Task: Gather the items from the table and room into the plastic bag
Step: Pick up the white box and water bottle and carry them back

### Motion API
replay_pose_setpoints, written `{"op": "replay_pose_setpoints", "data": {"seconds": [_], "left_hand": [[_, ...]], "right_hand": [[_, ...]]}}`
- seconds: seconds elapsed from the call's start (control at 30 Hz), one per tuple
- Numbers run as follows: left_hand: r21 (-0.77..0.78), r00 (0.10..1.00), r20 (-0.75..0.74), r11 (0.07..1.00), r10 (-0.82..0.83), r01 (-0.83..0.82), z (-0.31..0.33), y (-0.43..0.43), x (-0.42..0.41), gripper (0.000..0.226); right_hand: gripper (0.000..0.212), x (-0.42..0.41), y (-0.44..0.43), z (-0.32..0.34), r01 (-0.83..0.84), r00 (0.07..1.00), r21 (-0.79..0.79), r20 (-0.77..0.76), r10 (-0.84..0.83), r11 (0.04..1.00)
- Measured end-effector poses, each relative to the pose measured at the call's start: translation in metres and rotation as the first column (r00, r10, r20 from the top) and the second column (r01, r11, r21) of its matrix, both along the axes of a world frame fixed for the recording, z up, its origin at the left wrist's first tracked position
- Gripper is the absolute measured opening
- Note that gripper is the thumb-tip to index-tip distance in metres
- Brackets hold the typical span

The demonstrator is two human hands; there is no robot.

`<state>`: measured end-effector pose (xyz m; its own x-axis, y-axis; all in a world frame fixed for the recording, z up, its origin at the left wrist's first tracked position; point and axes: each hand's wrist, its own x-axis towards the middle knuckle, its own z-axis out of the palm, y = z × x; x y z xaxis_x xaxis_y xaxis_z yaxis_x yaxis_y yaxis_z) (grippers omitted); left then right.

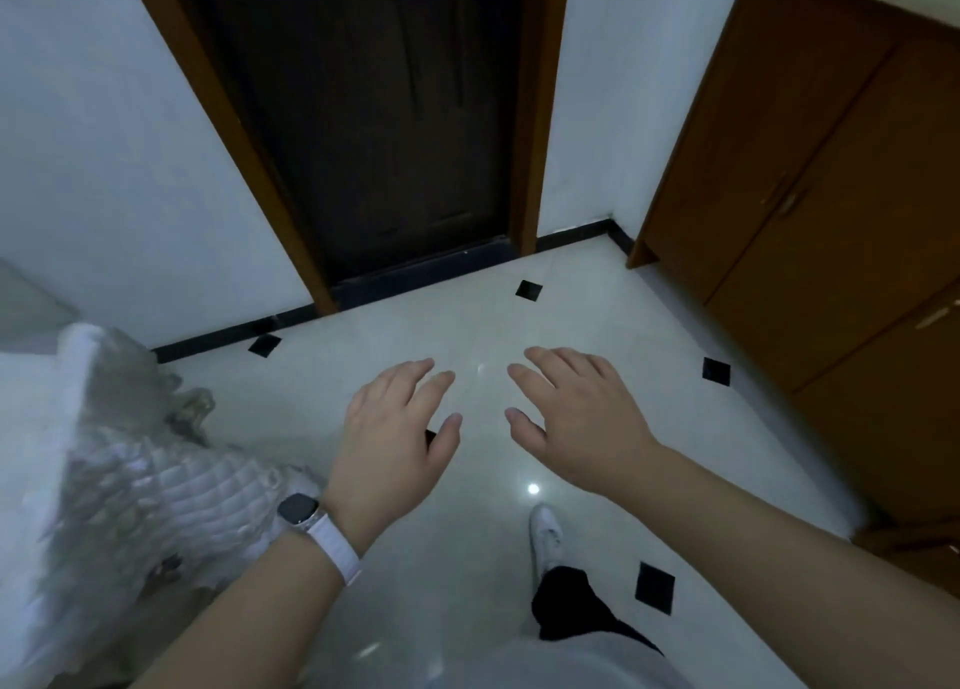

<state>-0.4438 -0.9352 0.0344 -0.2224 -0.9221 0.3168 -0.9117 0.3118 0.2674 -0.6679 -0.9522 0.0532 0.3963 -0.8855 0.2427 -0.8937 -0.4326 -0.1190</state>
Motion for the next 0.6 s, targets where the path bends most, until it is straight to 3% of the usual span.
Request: {"op": "replay_pose_setpoints", "data": {"seconds": [0.13,0.33,0.6], "left_hand": [[0.025,0.992,0.098,0.996,0.083,-0.086,0.008,-0.071,-0.001,0.043],[0.017,0.961,0.109,0.966,0.255,-0.258,0.025,-0.154,0.012,0.044],[0.015,0.869,0.098,0.873,0.485,-0.488,0.017,-0.218,0.101,0.043]], "right_hand": [[0.049,-0.001,-0.091,-0.002,-0.068,0.998,0.068,0.017,0.067,0.995],[0.052,0.018,-0.212,0.019,-0.23,0.972,0.115,-0.02,0.233,0.966],[0.052,0.118,-0.322,0.012,-0.416,0.904,0.199,-0.015,0.427,0.887]]}}
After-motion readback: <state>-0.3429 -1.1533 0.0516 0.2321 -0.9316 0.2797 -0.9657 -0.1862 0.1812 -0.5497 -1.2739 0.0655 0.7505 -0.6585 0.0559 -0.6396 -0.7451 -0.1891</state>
